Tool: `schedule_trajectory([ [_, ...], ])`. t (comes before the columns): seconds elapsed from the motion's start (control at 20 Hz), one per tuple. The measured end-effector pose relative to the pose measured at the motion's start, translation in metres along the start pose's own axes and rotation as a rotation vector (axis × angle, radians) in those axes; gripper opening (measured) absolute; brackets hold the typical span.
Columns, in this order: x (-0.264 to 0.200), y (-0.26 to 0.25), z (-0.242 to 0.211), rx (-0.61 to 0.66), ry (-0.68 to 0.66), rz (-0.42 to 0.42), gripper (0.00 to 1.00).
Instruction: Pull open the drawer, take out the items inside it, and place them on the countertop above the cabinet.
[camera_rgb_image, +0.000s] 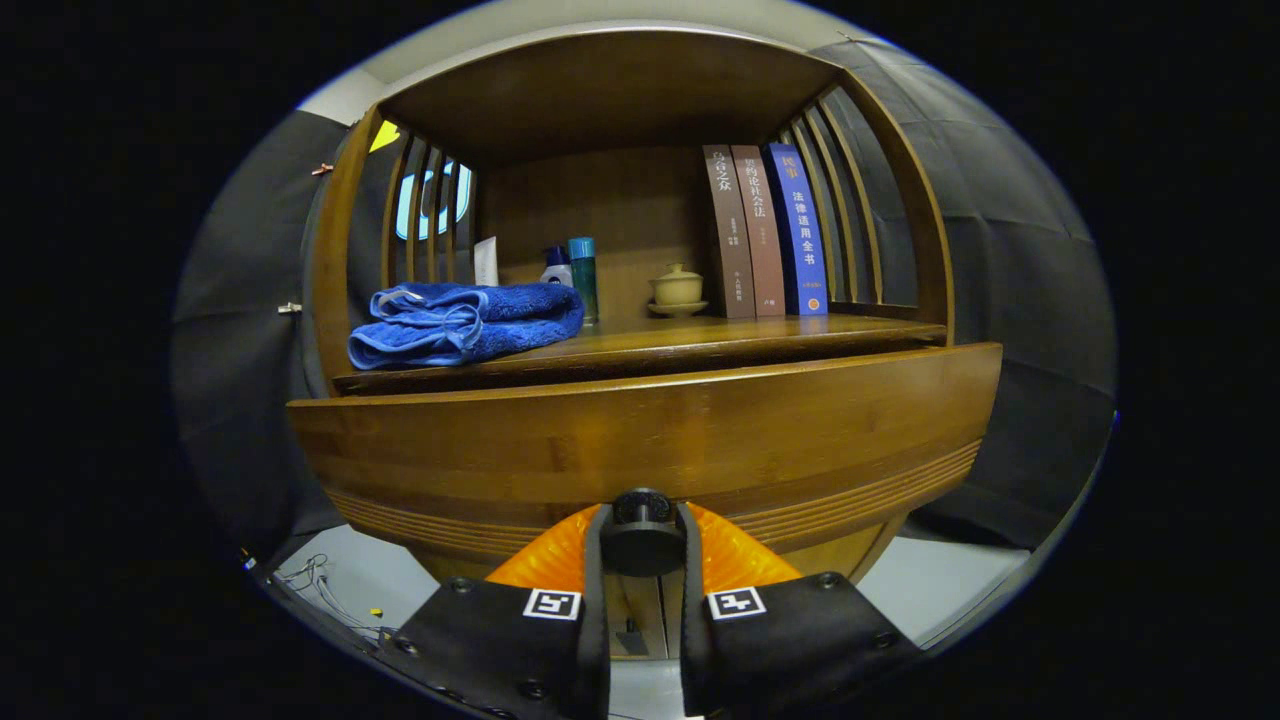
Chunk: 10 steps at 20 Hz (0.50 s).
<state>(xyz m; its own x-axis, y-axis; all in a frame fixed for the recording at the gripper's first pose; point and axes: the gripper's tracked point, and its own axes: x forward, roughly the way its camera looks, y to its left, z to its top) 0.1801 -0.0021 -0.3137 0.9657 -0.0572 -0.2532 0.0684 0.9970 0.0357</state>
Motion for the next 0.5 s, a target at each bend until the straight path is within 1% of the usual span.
schedule_trajectory([
  [0.35,-0.062,-0.007,-0.01,0.005,-0.003,0.018,0.31],
  [0.5,-0.081,-0.009,-0.017,0.005,0.013,0.021,0.31],
])
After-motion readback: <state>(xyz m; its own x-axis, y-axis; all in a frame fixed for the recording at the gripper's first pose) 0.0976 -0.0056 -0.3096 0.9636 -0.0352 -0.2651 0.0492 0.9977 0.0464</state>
